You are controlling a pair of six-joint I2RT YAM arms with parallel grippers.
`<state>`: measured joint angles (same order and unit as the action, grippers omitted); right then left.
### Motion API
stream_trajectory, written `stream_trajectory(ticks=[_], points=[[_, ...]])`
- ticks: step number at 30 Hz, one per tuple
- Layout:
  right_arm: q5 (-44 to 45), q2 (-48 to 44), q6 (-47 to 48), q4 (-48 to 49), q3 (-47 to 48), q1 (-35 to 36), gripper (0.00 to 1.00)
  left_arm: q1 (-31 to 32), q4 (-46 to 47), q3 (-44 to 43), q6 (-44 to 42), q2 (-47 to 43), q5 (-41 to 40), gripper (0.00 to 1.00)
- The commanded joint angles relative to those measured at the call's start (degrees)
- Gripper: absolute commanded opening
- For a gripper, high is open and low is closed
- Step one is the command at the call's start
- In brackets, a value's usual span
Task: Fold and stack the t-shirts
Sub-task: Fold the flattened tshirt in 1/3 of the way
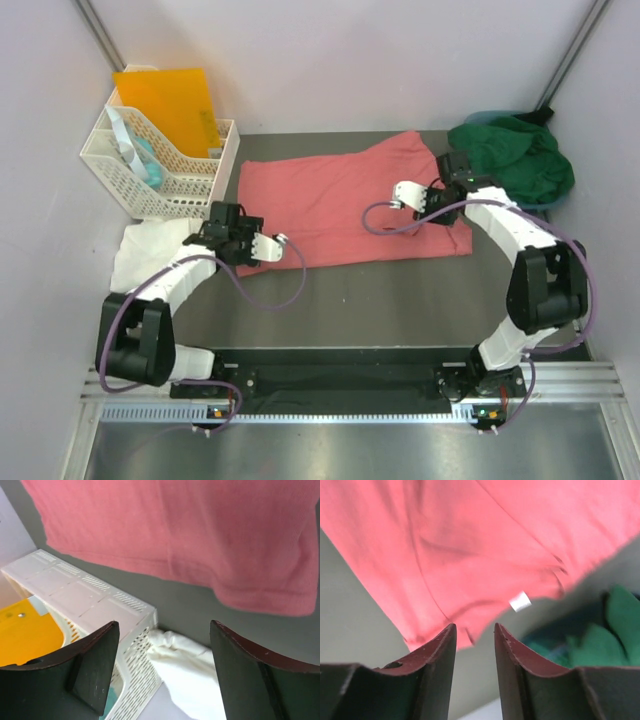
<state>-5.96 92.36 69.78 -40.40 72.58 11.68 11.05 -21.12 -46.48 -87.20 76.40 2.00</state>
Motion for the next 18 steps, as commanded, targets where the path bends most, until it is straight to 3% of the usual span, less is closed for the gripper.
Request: stream_trajectory(ticks=[1,10,18], points=[[-1.43,4.58,-2.19,1.90,0.64,4.48,0.36,0.20,16.07,4.11,3.17,4.09,-0.50,0.77],[-0.99,10.73,-4.56,6.65,1.51,9.94,0.31,1.08,13.83,-7.30,13.45,15.61,-7.36,0.71],[-0.73,15.48,-5.97,7.62,3.45,10.73,0.27,2.84,16.73,-4.50,11.70,14.92,-9.03,0.70]])
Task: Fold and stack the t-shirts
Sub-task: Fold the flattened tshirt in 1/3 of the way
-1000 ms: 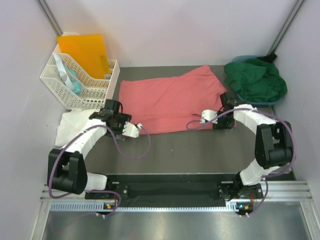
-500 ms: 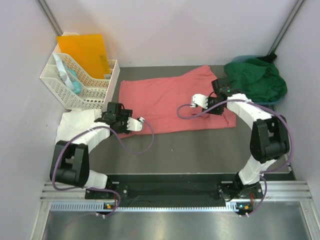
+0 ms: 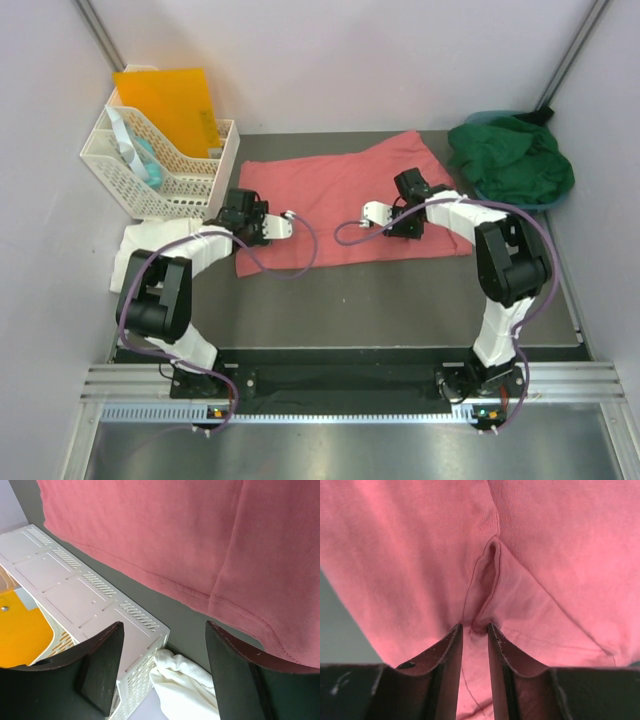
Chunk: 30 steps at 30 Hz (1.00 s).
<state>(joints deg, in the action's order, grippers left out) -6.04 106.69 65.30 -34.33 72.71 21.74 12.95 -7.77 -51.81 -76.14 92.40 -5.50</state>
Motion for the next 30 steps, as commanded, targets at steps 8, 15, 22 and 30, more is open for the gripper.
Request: stream_trajectory(ticks=[8,15,22,30], points=[[1.82,3.08,-0.96,4.35,2.88,1.03,0.15,1.11,3.02,0.31,1.69,-1.87,-2.15,0.69],[3.67,2.20,0.53,5.59,3.58,2.26,0.00,1.73,2.41,1.01,1.52,-2.14,-2.41,0.69],[4.90,0.88,3.34,4.89,6.03,3.84,0.00,2.17,2.32,0.92,1.43,-1.52,-2.50,0.69],[7.17,2.81,6.77,6.37,8.68,4.45,0.00,2.34,1.88,0.92,1.78,-1.70,-2.59,0.69]])
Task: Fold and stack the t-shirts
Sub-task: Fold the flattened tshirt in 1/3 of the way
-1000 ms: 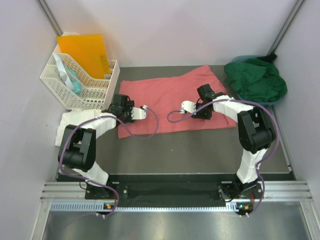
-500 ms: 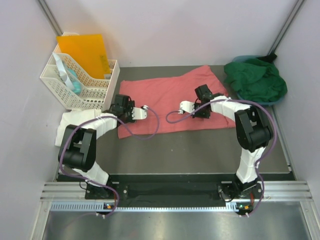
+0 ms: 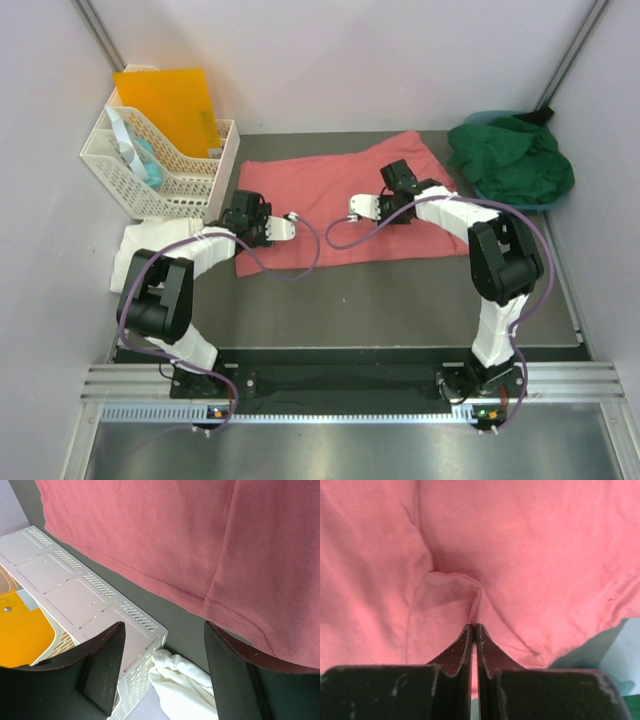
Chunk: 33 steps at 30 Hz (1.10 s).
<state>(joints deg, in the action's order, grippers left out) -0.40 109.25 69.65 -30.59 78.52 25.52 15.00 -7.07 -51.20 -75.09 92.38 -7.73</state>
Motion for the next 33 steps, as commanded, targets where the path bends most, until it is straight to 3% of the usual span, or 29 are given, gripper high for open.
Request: stream_trajectory(ticks=[1,18,24,33], points=[[1.81,0.52,2.95,3.51,3.13,0.85,0.00,0.29,1.18,0.31,0.91,-1.85,-0.36,0.69],[4.27,7.91,5.94,13.96,7.26,3.31,0.09,1.34,1.18,-0.22,1.09,0.08,-0.36,0.69],[4.80,7.29,5.85,19.77,5.42,4.01,0.28,1.61,1.18,-1.45,0.73,1.75,-0.27,0.68],[7.35,5.90,1.55,19.17,5.50,3.23,0.40,1.69,1.79,-2.59,1.52,2.19,-2.11,0.69]])
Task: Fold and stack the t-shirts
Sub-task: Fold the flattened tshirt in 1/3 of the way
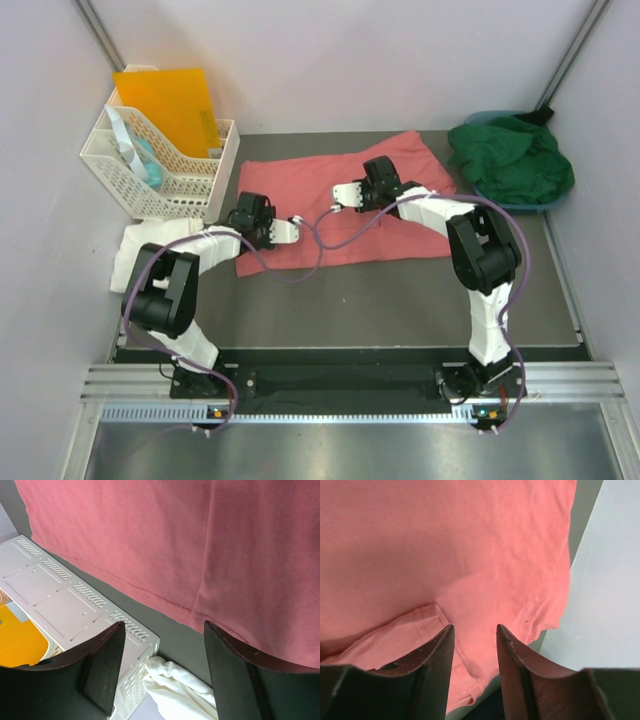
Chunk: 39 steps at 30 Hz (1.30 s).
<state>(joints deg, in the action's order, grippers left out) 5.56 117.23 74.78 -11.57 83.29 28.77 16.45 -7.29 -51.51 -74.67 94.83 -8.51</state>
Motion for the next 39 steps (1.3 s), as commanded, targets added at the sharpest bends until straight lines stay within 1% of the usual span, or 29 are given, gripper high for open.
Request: stream_trajectory(ticks=[1,3,4,5,7,9,10,14,16,18,19,20,21,22,23,24,25,26,27,28,29,30,32,34,35,36,37,38,39], points=[[0.34,-2.79,-4.55,-3.51,0.91,-0.30,0.40,0.08,2.36,-2.28,1.98,-0.52,-1.59,0.70],[-1.16,-5.94,-7.54,-7.48,1.35,-1.17,0.41,-0.27,2.11,-2.37,2.78,-2.09,-1.42,0.75],[-3.08,-7.09,-8.16,-12.72,1.44,-1.35,0.41,-0.54,1.58,-2.28,2.95,-2.71,-1.07,0.79],[-3.80,-8.15,-9.12,-14.77,1.27,-1.53,0.42,-0.63,0.88,-2.11,2.87,-3.59,-0.54,0.84],[-5.30,-11.05,-9.65,-19.86,0.65,-1.53,0.42,-0.89,-0.61,-0.62,1.56,-6.57,1.91,0.86],[-5.21,-13.41,-11.58,-20.33,-1.10,-1.62,0.42,-0.89,-0.71,2.70,-0.29,-10.08,4.89,0.87],[-5.12,-13.95,-12.29,-20.42,-1.98,-1.79,0.42,-0.89,-0.45,3.94,-2.99,-11.49,6.21,0.87],[-7.40,-15.63,-17.38,-23.66,-1.29,-4.25,0.41,-0.89,0.00,9.31,-9.08,-17.64,11.49,0.88],[-7.58,-15.72,-18.70,-24.29,-1.81,-5.65,0.40,-0.89,-0.09,10.28,-10.05,-18.62,13.16,0.95],[-6.80,-15.02,-21.16,-23.85,-1.55,-6.71,0.41,-0.89,3.14,10.63,-9.97,-17.23,11.77,0.99],[-7.05,-14.40,-22.39,-23.93,0.45,-7.24,0.41,-0.89,4.81,10.20,-8.57,-15.91,9.15,0.99],[-7.06,-12.57,-25.18,-23.93,1.95,-8.11,0.41,-0.89,6.83,7.76,-6.64,-12.25,6.52,0.99],[-6.80,-11.25,-26.69,-24.46,4.06,-8.73,0.40,-0.98,6.85,5.21,-2.19,-9.95,4.84,0.99],[-6.71,-9.84,-29.67,-24.72,9.04,-9.17,0.40,-1.24,5.46,1.97,0.29,-7.49,2.82,0.98],[-6.62,-6.78,-31.17,-24.90,11.87,-10.22,0.41,-1.59,3.62,-5.46,2.93,-2.59,2.37,0.98],[-6.01,-4.92,-33.02,-25.25,14.86,-10.84,0.41,-2.12,-0.23,-9.45,8.18,-0.02,1.84,0.98],[-6.09,-2.99,-36.34,-25.95,21.85,-11.28,0.42,-2.21,-2.18,-13.58,10.84,2.44,1.22,0.97],[-6.00,1.03,-38.03,-26.65,25.66,-12.15,0.43,-2.21,-5.16,-22.41,13.48,7.34,0.35,0.96],[-5.83,3.07,-39.61,-27.79,33.09,-12.25,0.43,-2.30,-9.28,-26.76,18.72,10.00,0.08,0.96],[-5.83,5.18,-42.15,-27.98,36.39,-12.51,0.44,-2.30,-11.41,-30.89,21.12,12.46,-0.19,0.96],[-4.00,8.77,-43.13,-27.63,39.03,-12.78,0.47,-2.38,-13.08,-38.59,23.24,17.01,-0.62,0.97],[-2.68,10.37,-43.84,-26.84,42.80,-12.87,0.48,-2.38,-17.10,-42.24,26.65,19.32,-0.45,0.97],[-1.61,13.71,-43.93,-26.05,44.76,-12.95,0.48,-2.30,-19.16,-49.79,29.05,24.34,-0.54,0.97],[-0.12,14.78,-42.80,-26.48,45.04,-12.95,0.47,-2.21,-21.79,-52.46,30.55,26.10,0.07,0.96],[-0.37,14.17,-42.53,-27.18,44.43,-13.22,0.45,-2.12,-22.32,-52.64,30.47,25.76,0.51,0.96],[-2.47,13.12,-42.09,-29.01,41.29,-13.39,0.45,-2.12,-22.68,-51.77,30.29,24.89,1.91,0.96],[-4.23,11.46,-40.61,-29.47,38.56,-13.65,0.43,-2.21,-23.03,-50.63,30.12,22.01,3.14,0.96],[-5.20,6.83,-39.55,-29.47,35.22,-14.09,0.40,-2.30,-22.77,-46.71,29.68,19.98,4.28,0.96],[-7.65,4.44,-38.67,-28.25,28.14,-14.36,0.40,-2.30,-22.60,-44.23,28.11,17.87,6.99,0.96]])
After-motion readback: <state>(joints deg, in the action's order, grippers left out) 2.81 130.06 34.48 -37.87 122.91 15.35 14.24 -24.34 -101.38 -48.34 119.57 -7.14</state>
